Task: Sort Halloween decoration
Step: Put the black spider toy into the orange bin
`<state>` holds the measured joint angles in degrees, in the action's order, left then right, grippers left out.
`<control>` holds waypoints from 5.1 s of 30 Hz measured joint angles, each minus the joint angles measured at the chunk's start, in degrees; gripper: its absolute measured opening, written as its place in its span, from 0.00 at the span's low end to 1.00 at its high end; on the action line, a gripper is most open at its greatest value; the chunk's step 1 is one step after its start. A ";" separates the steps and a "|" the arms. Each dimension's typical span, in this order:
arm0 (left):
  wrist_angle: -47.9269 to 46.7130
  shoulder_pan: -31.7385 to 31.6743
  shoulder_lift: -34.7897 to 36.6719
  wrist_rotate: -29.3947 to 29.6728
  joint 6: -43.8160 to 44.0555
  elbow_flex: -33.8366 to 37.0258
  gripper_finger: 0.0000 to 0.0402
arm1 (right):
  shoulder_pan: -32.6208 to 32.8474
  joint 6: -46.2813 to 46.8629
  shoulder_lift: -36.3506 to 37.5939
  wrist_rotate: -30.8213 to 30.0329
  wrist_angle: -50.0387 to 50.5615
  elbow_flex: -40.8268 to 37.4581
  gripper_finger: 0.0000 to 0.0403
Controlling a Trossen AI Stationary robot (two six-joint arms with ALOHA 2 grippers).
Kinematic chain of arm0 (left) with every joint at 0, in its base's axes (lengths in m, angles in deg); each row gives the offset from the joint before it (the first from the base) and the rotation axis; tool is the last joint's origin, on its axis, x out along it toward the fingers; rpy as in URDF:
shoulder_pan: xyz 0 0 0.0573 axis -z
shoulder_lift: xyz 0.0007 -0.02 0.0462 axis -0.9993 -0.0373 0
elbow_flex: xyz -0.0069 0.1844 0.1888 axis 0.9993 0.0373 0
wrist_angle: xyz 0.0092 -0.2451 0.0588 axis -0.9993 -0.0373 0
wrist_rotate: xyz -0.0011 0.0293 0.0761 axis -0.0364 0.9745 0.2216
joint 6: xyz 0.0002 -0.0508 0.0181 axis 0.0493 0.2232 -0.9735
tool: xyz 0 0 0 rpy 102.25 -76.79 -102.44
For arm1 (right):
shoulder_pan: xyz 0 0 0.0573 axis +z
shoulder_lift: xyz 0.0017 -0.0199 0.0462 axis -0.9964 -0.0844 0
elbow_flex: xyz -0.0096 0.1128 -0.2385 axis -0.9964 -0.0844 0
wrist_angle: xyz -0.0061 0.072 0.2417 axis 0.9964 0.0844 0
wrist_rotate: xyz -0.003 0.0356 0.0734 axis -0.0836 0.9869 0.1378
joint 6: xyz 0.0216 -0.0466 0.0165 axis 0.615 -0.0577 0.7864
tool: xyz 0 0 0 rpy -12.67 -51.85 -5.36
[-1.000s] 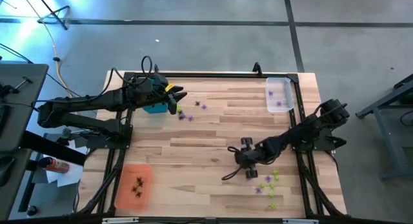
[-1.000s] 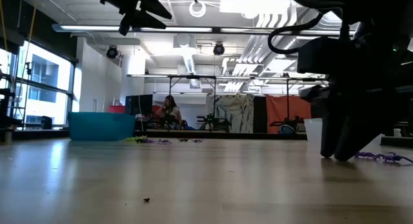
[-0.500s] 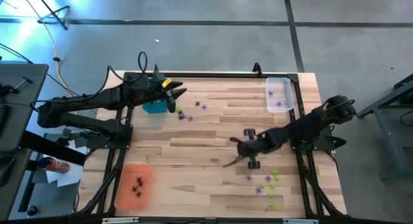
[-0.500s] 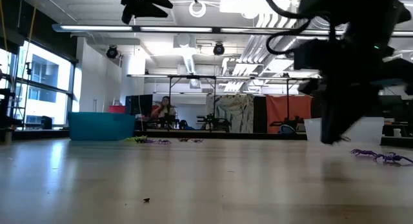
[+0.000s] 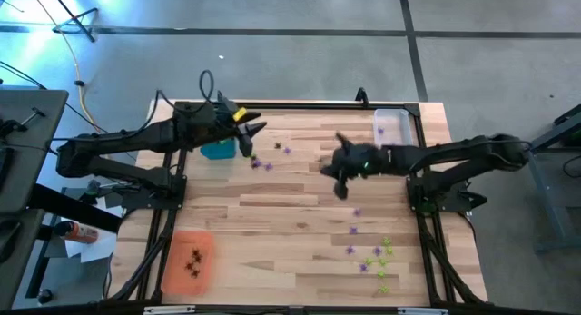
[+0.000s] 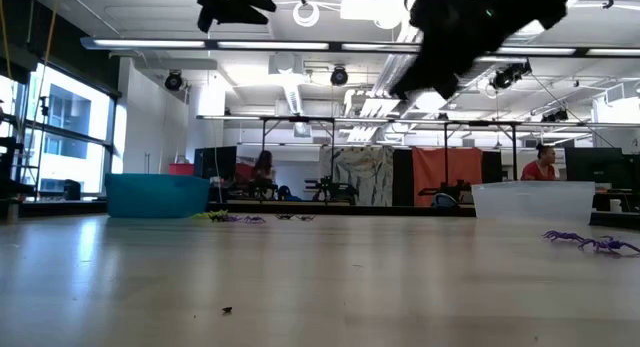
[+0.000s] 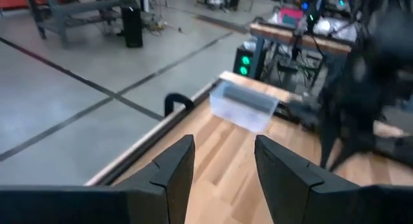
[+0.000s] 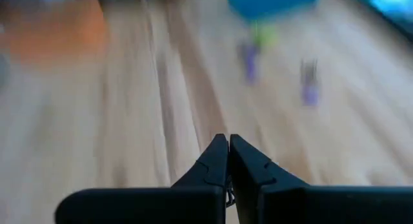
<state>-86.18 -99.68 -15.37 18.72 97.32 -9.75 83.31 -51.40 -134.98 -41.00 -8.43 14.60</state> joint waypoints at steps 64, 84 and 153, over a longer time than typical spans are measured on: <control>45.92 0.85 -22.51 -43.61 11.25 -0.03 0.22 | -4.55 6.40 -8.30 18.67 -50.97 5.14 0.00; 41.90 -1.64 -21.12 -44.18 9.66 -0.03 0.00 | -4.84 7.71 -7.97 15.15 -49.39 5.05 0.04; -29.45 68.30 -19.25 -21.84 55.18 12.79 0.00 | -15.47 3.57 10.28 -2.75 0.05 5.03 0.59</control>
<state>-115.63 -31.37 -34.62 -3.12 152.50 3.04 67.84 -47.83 -124.70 -43.75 -8.38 19.63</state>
